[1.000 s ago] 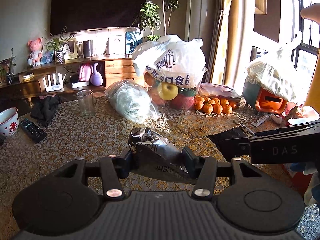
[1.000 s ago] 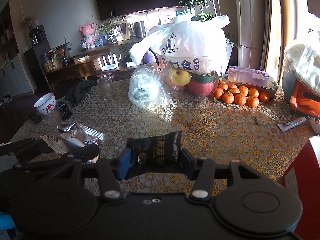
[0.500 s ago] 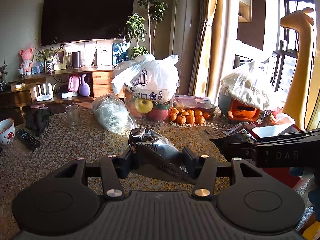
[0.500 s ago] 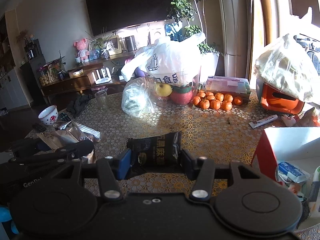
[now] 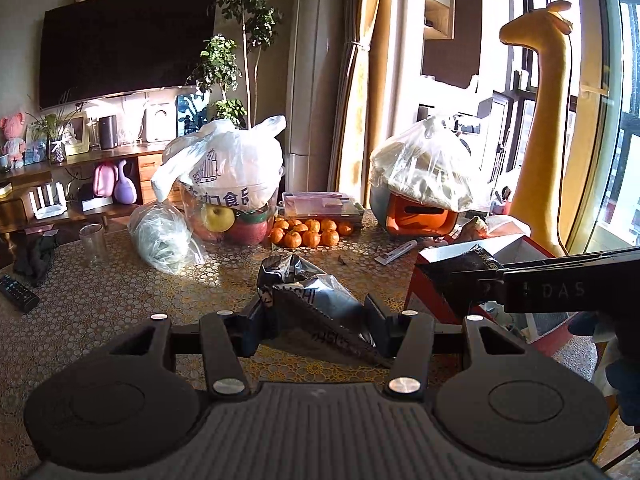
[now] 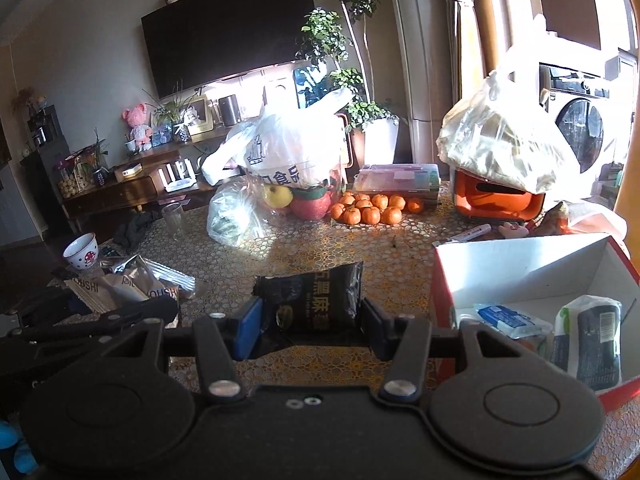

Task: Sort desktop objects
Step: 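Carry the foil packet and black packet with both grippers to the box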

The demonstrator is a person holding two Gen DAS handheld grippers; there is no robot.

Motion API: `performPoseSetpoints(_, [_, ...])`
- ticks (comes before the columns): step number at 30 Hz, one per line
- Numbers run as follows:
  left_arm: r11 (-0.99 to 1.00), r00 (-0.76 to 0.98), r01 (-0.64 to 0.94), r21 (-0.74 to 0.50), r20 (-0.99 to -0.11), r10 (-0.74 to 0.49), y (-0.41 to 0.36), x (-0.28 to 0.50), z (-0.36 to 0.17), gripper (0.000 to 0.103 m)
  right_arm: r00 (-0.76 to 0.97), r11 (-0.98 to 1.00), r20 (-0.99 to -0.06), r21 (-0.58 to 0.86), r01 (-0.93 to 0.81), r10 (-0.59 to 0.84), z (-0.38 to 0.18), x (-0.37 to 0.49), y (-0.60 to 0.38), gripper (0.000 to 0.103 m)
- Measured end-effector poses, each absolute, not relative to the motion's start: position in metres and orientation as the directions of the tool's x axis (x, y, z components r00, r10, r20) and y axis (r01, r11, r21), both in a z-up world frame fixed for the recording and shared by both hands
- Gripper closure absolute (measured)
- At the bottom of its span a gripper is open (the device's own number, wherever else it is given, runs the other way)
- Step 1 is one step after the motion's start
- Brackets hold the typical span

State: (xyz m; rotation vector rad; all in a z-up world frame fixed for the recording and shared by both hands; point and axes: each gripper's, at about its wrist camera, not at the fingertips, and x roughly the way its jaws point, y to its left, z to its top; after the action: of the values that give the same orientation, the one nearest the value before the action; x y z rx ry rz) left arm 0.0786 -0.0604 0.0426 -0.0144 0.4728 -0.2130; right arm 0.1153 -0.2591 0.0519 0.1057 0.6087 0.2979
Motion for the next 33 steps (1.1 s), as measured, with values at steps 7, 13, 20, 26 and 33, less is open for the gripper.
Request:
performPoseSetpoints(7, [0.959, 0.848, 0.277, -0.061, -0.454, -0.274, -0.102, 0.079, 0.044, 0.052, 0.800, 0.966, -0.544, 0.185, -0.182, 0.254, 0.050, 0.102, -0.303, 0.050])
performPoseSetpoints(13, [0.940, 0.824, 0.334, -0.067, -0.464, -0.326, -0.142, 0.086, 0.042, 0.052, 0.802, 0.973, -0.557, 0.187, -0.132, 0.216, 0.044, 0.097, -0.336, 0.050])
performPoseSetpoints(20, [0.917, 0.788, 0.394, -0.067, -0.488, -0.375, -0.181, 0.099, 0.035, 0.052, 0.789, 0.982, -0.593, 0.177, -0.069, 0.162, 0.037, 0.094, -0.372, 0.050])
performPoseSetpoints(26, [0.892, 0.754, 0.447, -0.065, -0.509, -0.414, -0.212, 0.113, 0.030, 0.052, 0.771, 0.988, -0.627, 0.155, -0.023, 0.116, 0.032, 0.098, -0.396, 0.050])
performPoseSetpoints(33, [0.865, 0.714, 0.498, -0.063, -0.535, -0.451, -0.239, 0.129, 0.027, 0.052, 0.760, 0.992, -0.644, 0.129, -0.008, 0.090, 0.031, 0.102, -0.420, 0.050])
